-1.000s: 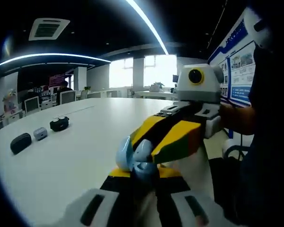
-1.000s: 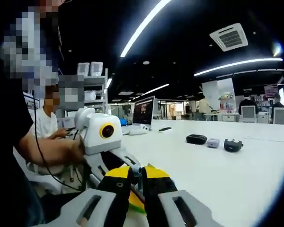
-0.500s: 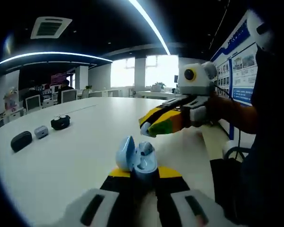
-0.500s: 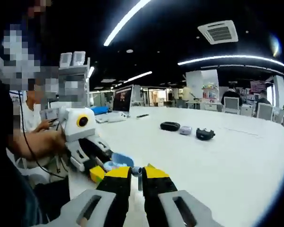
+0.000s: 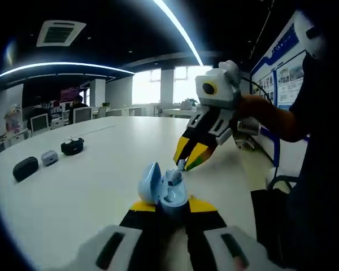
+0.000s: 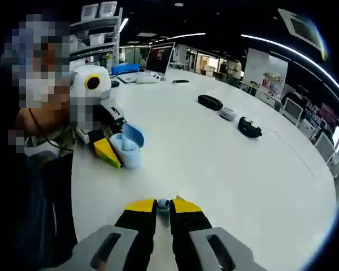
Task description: Pick up the earbuds from the table and place the earbuds into the earbud case
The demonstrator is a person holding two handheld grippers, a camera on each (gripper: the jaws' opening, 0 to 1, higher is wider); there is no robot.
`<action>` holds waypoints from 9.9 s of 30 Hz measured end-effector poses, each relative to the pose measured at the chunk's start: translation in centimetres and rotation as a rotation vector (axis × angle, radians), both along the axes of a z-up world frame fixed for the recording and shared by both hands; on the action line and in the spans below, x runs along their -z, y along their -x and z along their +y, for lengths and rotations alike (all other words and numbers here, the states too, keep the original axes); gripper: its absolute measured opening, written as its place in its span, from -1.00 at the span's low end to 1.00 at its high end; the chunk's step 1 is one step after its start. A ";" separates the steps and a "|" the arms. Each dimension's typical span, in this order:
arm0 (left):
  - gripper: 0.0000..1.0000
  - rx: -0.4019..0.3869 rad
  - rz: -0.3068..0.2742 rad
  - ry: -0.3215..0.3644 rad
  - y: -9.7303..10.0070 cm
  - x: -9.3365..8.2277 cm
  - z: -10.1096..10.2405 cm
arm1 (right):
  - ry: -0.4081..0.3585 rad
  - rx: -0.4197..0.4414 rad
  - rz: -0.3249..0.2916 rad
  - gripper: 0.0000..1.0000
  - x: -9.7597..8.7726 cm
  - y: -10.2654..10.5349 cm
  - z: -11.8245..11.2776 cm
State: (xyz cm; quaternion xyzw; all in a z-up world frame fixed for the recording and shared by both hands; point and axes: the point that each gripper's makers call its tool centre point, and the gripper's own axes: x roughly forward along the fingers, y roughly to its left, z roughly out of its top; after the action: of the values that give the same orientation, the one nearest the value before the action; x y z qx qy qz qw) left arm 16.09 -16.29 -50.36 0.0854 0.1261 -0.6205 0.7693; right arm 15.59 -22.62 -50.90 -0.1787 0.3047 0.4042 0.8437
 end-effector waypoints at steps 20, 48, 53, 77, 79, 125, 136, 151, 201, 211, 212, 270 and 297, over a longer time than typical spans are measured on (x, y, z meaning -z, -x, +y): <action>-0.63 0.004 -0.014 0.002 0.1 0.0 0.0 | 0.345 -0.119 0.166 -0.67 0.2 0.8 -0.4; -0.63 0.010 -0.019 0.004 0.2 0.0 0.0 | 0.588 -0.116 0.353 -0.80 0.8 0.5 -0.1; -0.63 0.010 -0.015 0.004 0.1 0.0 -0.1 | 0.512 -0.106 0.326 -0.80 -0.2 0.2 -0.1; -0.63 0.070 0.047 -0.020 0.2 0.2 -0.3 | -0.703 0.019 0.180 -0.80 -8.9 -1.4 5.4; -0.63 0.079 0.048 -0.023 0.3 0.2 -0.4 | -0.730 -0.012 0.154 -0.80 -9.1 -0.9 6.5; -0.63 0.106 0.061 -0.013 0.7 0.2 -0.6 | -0.599 -0.191 -0.038 -0.80 -5.8 0.9 10.6; -0.63 0.105 0.060 -0.009 0.7 0.2 -0.5 | -0.617 -0.173 -0.045 -0.81 -5.8 1.4 10.0; -0.63 0.103 0.057 -0.006 0.7 0.2 -0.6 | -0.580 -0.150 -0.093 -0.81 -5.6 1.0 8.8; -0.63 0.110 0.050 -0.011 0.8 0.2 -0.6 | -0.193 -0.397 -0.218 -0.81 -4.4 1.1 9.3; -0.63 0.106 0.050 -0.011 0.6 0.2 -0.6 | -0.167 -0.415 -0.218 -0.80 -4.1 1.0 9.1; -0.63 0.106 0.051 -0.011 0.6 0.2 -0.6 | -0.160 -0.417 -0.219 -0.80 -4.0 1.0 9.1; -0.63 0.150 0.019 -0.031 0.9 0.3 -0.9 | -0.691 0.094 0.293 -0.45 -4.4 -1.4 5.0; -0.63 0.212 -0.080 -0.057 1.5 0.1 -1.3 | -0.703 0.105 0.727 -0.68 -3.0 -0.3 6.6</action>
State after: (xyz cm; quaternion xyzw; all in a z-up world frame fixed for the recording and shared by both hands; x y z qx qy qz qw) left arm 14.58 -17.61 -50.46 0.1446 0.1033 -0.6906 0.7011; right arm 15.92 -16.02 -47.90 0.2839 0.4327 0.4754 0.7114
